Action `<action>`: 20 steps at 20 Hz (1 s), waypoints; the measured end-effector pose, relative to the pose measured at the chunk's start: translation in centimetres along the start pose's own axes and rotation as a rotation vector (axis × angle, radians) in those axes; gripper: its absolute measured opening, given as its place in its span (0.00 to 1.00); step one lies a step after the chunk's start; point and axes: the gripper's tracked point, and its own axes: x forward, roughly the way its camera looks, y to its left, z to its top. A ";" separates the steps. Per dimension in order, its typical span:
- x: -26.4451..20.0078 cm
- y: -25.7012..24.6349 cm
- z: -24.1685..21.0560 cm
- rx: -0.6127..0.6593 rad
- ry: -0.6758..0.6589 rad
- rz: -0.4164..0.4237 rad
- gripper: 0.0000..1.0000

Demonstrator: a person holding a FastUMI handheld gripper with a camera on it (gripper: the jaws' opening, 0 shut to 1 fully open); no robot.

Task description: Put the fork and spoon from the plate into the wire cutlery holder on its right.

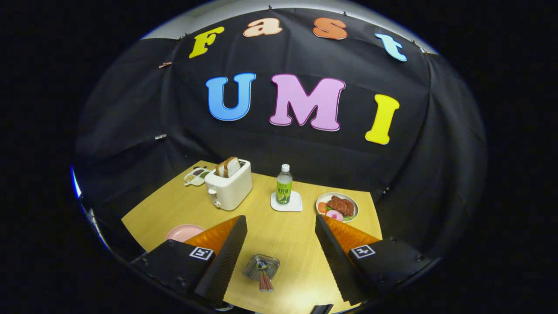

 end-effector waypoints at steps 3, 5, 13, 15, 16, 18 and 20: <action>-1.0 0.0 1.7 0.001 -0.092 -0.015 0.97; -1.5 -0.4 2.8 -0.002 -0.156 -0.027 0.97; -3.6 -1.3 3.9 -0.028 -0.301 -0.066 0.96; -3.8 -1.0 3.3 -0.016 -0.305 -0.075 0.96; -4.0 -0.8 3.0 -0.017 -0.304 -0.072 0.96; -4.5 -0.4 2.9 -0.019 -0.304 -0.063 0.96; -5.1 -0.3 3.0 -0.014 -0.316 -0.062 0.96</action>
